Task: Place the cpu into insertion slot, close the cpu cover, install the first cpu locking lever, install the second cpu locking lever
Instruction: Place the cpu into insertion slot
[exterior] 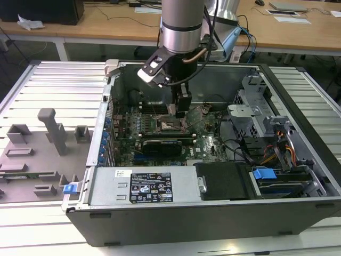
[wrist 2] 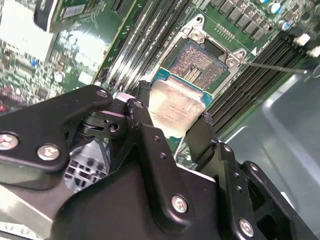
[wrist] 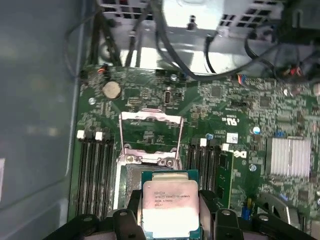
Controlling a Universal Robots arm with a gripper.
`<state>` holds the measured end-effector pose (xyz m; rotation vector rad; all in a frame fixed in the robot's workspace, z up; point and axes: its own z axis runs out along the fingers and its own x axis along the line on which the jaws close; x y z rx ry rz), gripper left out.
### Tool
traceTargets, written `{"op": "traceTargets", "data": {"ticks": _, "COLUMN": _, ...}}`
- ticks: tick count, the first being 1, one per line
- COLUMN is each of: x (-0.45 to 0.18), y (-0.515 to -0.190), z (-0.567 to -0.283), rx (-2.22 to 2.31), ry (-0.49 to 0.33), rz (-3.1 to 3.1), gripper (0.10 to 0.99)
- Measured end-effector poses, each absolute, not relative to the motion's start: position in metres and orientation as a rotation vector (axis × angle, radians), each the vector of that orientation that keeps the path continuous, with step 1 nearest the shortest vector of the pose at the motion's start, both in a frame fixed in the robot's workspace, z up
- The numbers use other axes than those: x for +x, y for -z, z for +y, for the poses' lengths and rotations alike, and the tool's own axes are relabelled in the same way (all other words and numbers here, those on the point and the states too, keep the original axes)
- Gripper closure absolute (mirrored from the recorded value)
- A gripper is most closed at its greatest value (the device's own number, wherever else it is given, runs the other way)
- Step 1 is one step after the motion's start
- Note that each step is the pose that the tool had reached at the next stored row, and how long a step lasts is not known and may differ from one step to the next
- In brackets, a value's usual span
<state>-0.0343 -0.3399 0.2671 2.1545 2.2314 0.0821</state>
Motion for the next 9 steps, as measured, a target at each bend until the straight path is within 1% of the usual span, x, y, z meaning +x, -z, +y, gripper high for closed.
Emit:
{"op": "traceTargets", "data": {"ticks": 6, "x": -0.0348, "y": -0.2641, "z": -0.3399, "rx": 2.179, "ry": -0.083, "rz": 2.206, "gripper": 0.545}}
{"op": "traceTargets", "data": {"ticks": 9, "x": -0.0406, "y": -0.2604, "z": -0.3393, "rx": 2.168, "ry": -0.101, "rz": 2.196, "gripper": 0.545}}
